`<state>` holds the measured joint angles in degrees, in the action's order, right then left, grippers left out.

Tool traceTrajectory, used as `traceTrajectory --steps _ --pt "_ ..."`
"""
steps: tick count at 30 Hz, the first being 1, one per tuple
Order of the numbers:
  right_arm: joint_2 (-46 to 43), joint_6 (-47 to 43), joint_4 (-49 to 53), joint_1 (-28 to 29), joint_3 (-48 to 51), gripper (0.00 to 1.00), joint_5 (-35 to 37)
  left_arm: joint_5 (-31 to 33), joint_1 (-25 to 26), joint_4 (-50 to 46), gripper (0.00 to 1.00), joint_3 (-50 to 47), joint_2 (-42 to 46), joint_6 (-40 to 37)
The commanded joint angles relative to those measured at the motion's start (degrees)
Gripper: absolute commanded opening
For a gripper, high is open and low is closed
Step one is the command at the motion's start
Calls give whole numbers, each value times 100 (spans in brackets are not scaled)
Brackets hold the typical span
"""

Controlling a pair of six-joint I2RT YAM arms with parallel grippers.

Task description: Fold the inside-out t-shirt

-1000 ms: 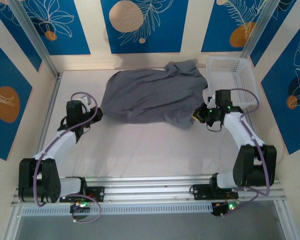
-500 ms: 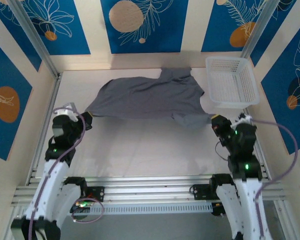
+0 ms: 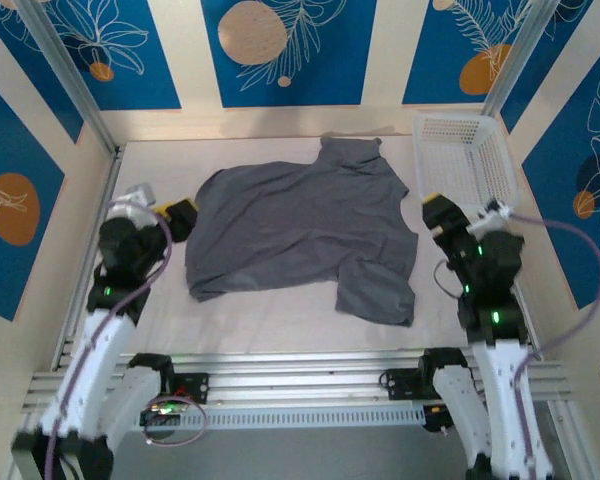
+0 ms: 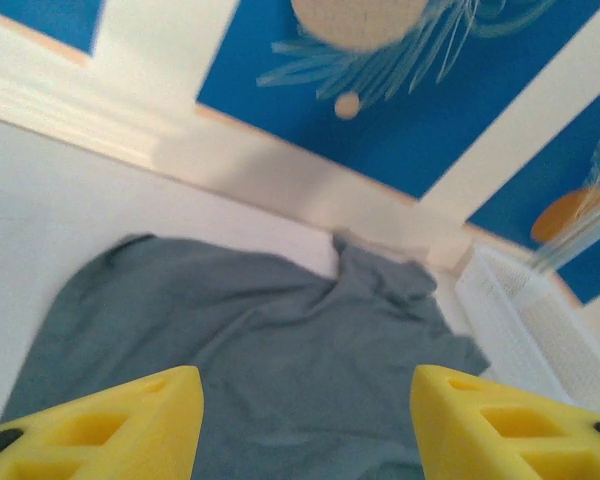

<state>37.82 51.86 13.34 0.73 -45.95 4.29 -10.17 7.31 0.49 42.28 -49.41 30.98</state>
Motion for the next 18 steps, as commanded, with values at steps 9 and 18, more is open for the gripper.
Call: traceTrajectory --steps 9,18 --pt "5213 -1120 818 637 -1718 31 -973 1002 224 -2034 11 3946 -5437 -101" --pt "6917 -704 1417 1039 -2565 10 -371 822 -23 -3071 3 6606 -8162 122"
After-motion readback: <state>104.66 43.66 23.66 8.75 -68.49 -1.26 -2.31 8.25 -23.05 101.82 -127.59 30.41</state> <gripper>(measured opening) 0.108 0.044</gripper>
